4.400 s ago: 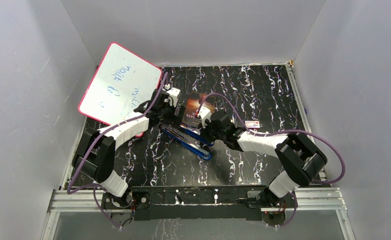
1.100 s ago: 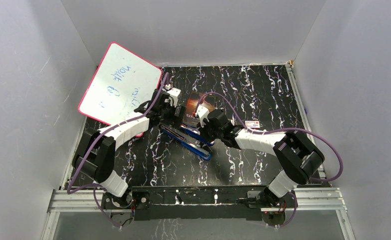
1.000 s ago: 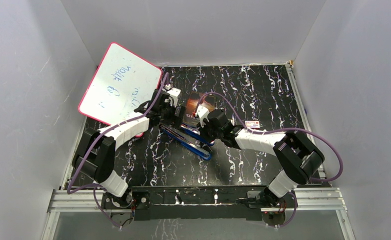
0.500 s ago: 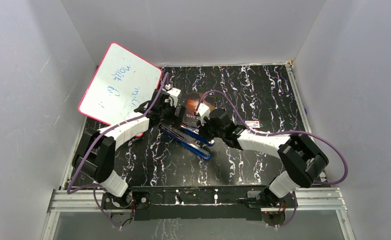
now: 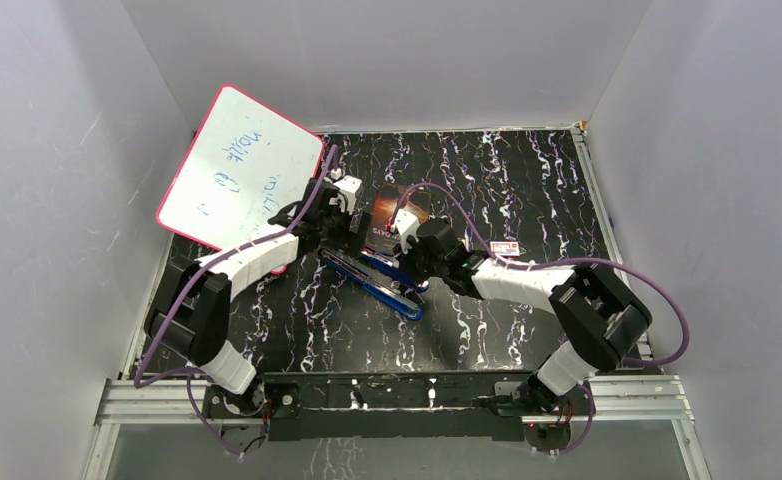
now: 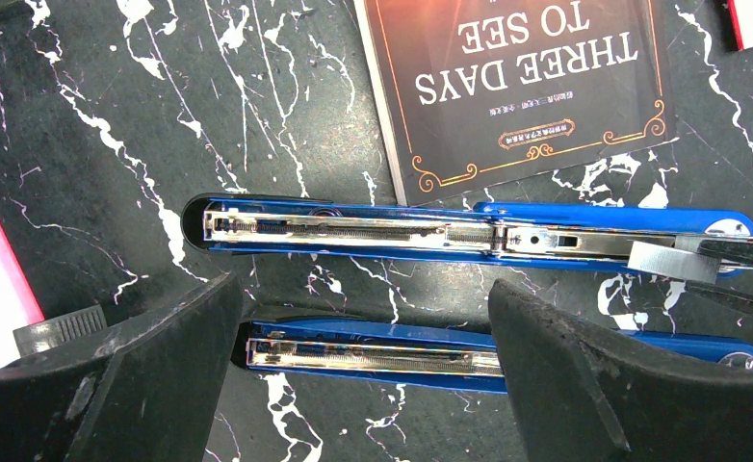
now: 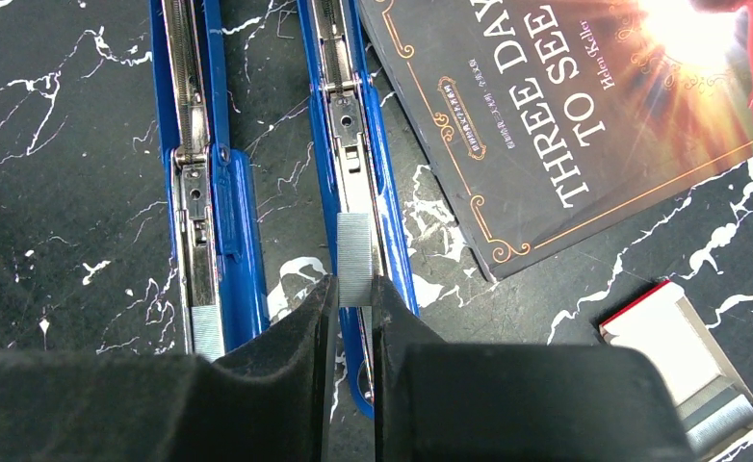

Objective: Load the staples into the stapler

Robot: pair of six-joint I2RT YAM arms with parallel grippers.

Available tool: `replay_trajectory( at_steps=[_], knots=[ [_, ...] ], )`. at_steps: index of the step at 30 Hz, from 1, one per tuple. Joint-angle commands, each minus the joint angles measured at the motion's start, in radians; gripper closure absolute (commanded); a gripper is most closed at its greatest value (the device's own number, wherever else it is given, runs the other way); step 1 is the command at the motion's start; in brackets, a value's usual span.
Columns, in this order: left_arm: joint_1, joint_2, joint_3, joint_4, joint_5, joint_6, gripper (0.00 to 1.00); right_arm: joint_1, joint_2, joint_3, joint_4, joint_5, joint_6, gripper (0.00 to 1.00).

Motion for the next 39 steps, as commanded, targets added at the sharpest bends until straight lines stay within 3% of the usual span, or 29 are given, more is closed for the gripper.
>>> replay_trajectory(
  at_steps=[1,39],
  knots=[
    [-0.002,-0.041,0.007,0.003,0.0,0.01,0.02,0.005,0.007,0.035,0.016,0.011,0.002,1.0],
    [-0.002,-0.04,0.007,0.005,0.002,0.009,0.02,0.006,-0.037,0.025,0.078,-0.002,-0.001,1.0]
  ],
)
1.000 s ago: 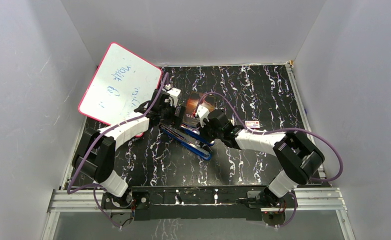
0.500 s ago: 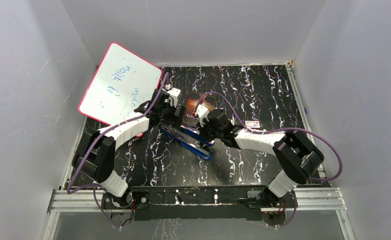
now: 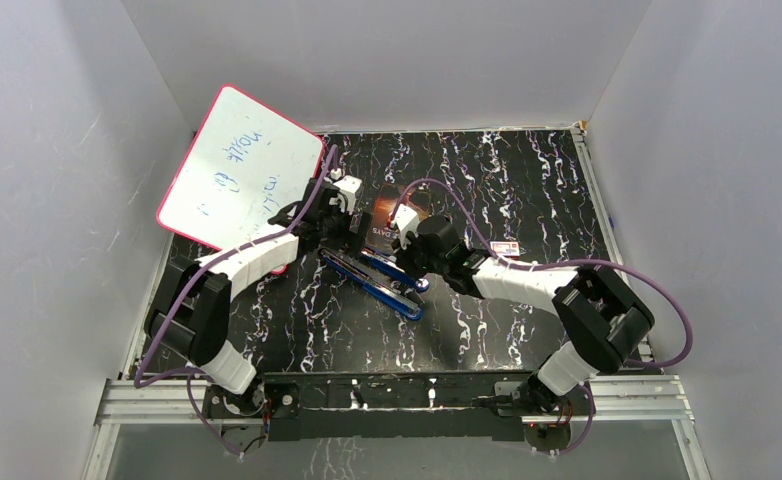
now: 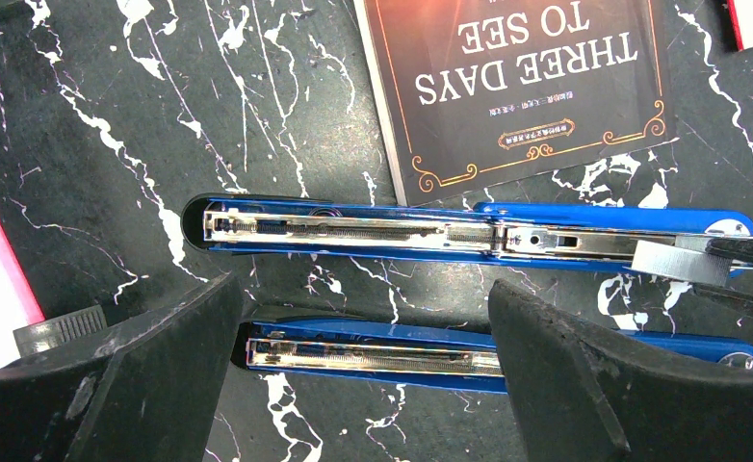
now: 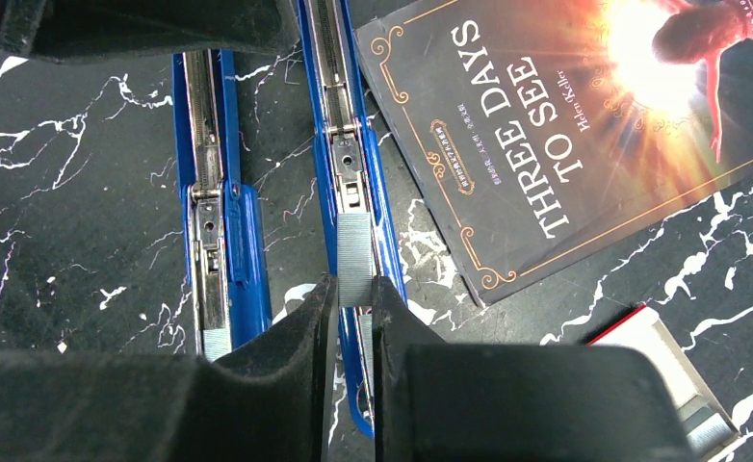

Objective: Load the staples into the stapler

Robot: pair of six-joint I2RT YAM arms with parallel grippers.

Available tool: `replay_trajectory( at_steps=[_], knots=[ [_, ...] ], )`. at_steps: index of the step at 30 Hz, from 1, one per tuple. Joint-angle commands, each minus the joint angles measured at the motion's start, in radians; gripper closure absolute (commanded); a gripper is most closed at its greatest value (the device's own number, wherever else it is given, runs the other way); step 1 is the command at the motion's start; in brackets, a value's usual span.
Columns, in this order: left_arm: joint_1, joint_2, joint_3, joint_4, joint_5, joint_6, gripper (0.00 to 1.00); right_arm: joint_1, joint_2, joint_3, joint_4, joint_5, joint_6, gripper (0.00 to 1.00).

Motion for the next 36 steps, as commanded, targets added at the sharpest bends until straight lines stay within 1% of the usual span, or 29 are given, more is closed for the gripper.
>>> replay_trajectory(
  at_steps=[1,14,36],
  knots=[
    [-0.002,-0.041,0.008,0.005,0.002,0.01,0.02,0.005,-0.024,0.016,0.047,0.003,-0.001,1.0],
    [-0.002,-0.042,0.007,0.003,0.0,0.01,0.02,0.005,0.019,0.045,0.007,0.023,0.001,1.0],
    [-0.002,-0.043,0.008,0.003,0.0,0.011,0.02,0.006,0.043,0.059,-0.026,0.022,0.002,1.0]
  ],
)
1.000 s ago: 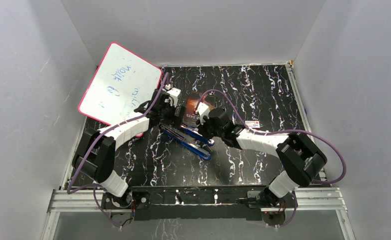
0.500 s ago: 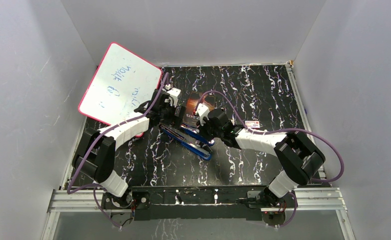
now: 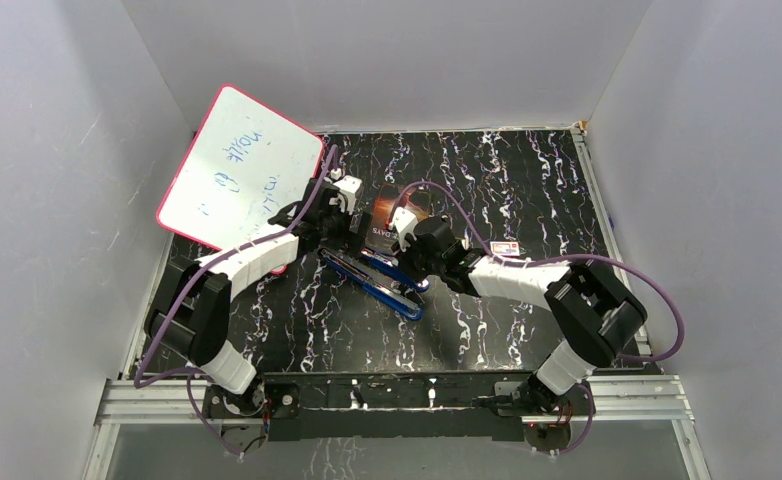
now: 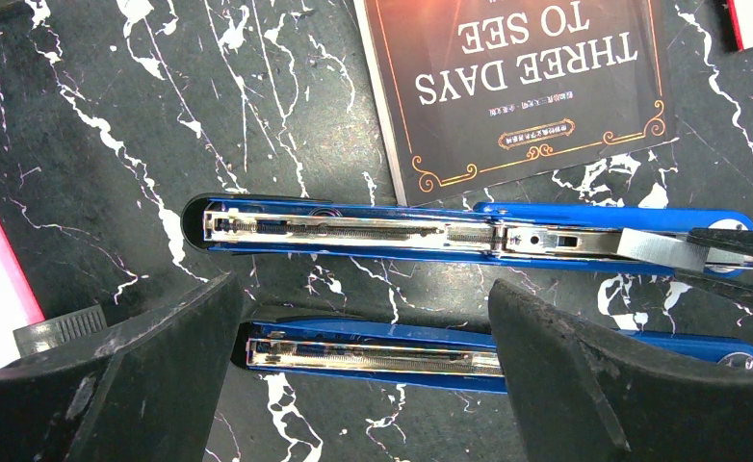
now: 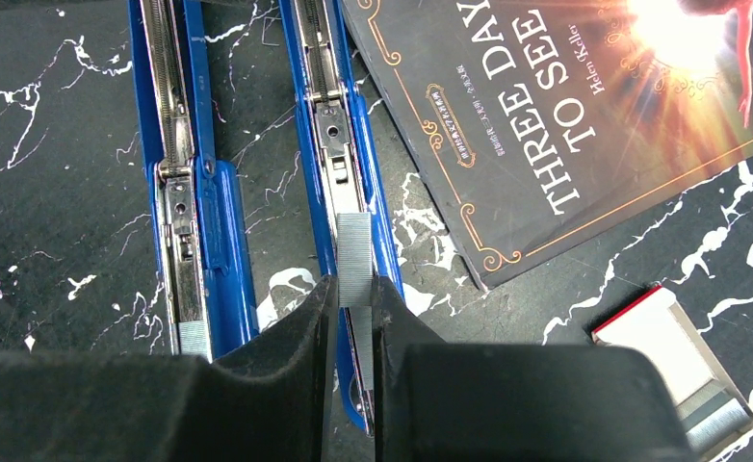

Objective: Load the staples into the stapler

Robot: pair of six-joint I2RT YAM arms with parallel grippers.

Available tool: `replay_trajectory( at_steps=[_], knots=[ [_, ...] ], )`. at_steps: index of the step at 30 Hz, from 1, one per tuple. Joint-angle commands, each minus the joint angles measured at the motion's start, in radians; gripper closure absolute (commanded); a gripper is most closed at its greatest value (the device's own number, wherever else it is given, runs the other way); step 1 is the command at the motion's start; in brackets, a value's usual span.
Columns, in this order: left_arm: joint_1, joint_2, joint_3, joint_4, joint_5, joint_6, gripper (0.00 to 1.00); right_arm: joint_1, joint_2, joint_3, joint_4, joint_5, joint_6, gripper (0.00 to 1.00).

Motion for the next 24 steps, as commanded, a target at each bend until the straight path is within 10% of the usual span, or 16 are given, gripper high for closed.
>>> replay_trajectory(
  at_steps=[1,24],
  knots=[
    [-0.002,-0.042,0.007,0.003,0.0,0.011,0.02,0.006,0.009,0.047,0.006,0.001,0.001,1.0],
    [-0.002,-0.042,0.007,0.004,-0.001,0.01,0.02,0.007,0.023,0.079,-0.064,0.011,0.003,1.0]
  ],
)
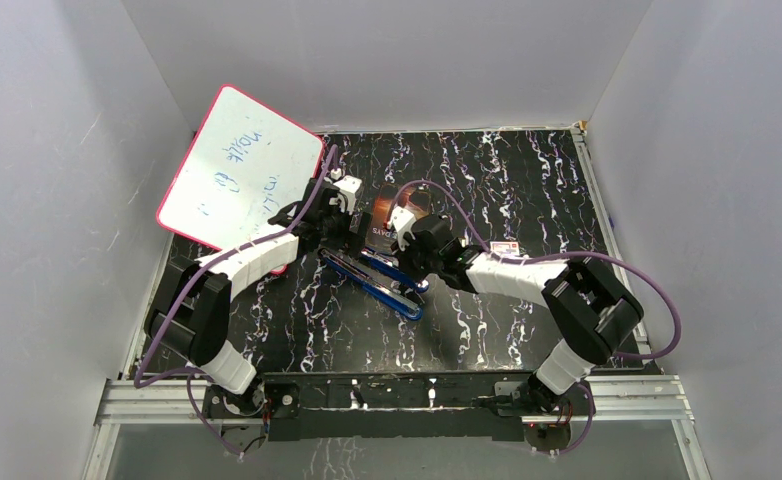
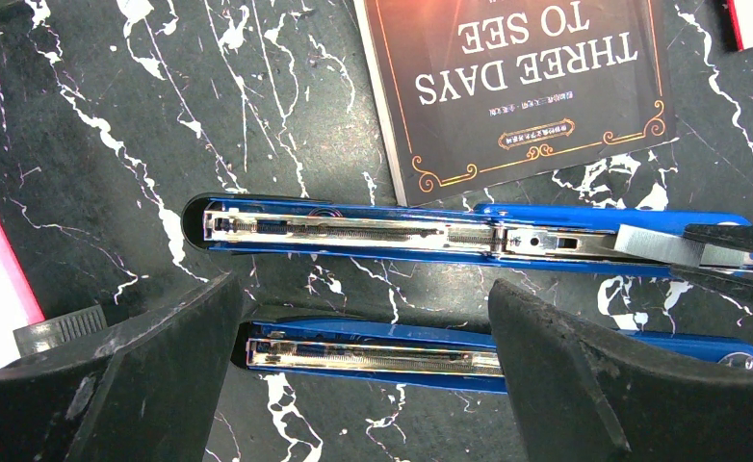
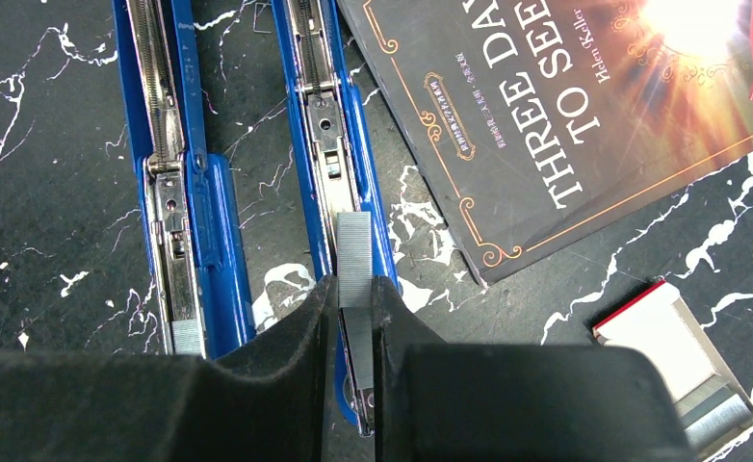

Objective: Load the staples into the stapler

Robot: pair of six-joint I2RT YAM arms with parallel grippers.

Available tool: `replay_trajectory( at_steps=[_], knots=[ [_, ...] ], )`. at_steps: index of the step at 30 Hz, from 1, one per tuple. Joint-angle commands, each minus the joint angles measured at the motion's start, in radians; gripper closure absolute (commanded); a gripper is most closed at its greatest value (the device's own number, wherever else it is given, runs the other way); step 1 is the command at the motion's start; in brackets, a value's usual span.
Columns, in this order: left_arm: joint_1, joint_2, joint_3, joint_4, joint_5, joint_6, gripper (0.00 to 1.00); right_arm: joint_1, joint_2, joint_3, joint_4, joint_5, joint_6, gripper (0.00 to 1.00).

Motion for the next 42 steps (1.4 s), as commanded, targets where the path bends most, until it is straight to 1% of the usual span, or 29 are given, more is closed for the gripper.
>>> replay_trajectory(
  at_steps=[1,26,42],
  knots=[
    [-0.001,-0.041,0.007,0.003,-0.003,0.01,0.02,0.007,0.004,0.054,-0.022,0.01,0.003,1.0],
    [-0.004,-0.024,0.009,0.003,0.012,0.008,0.02,0.015,0.024,0.113,-0.127,0.026,0.017,1.0],
    [-0.009,-0.028,0.009,0.002,0.008,0.011,0.02,0.018,0.062,0.178,-0.224,0.026,0.025,1.0]
  ],
)
